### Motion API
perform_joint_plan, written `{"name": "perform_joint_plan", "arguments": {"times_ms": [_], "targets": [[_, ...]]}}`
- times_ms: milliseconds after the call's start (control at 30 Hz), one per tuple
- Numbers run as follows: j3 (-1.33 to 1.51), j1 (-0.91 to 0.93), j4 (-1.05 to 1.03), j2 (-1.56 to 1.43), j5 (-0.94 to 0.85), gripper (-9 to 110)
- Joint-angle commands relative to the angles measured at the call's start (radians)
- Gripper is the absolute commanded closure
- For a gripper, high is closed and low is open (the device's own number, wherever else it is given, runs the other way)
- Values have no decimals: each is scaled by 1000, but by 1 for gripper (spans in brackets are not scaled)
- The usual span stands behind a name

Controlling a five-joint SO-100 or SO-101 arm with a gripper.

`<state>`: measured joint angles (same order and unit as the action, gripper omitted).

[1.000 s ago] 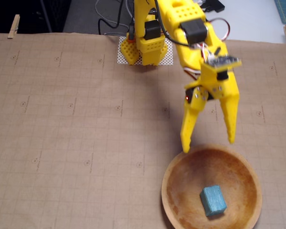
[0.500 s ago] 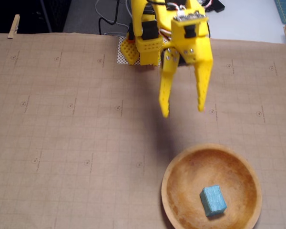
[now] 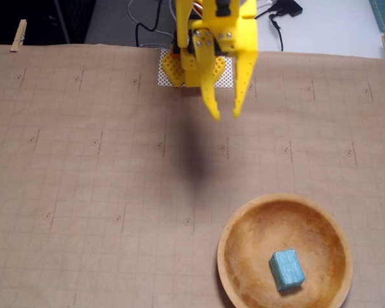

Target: Grasp a blue block and put it in the bowl.

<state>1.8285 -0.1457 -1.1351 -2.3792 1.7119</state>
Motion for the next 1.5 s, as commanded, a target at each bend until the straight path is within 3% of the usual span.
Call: {"name": "perform_joint_plan", "arguments": {"times_ms": [0,400,1467], "targets": [[-9,9,-40,-83,-9,97],[137,11,-179,-224,-9,103],[736,118,-106,-557,-94,104]]}}
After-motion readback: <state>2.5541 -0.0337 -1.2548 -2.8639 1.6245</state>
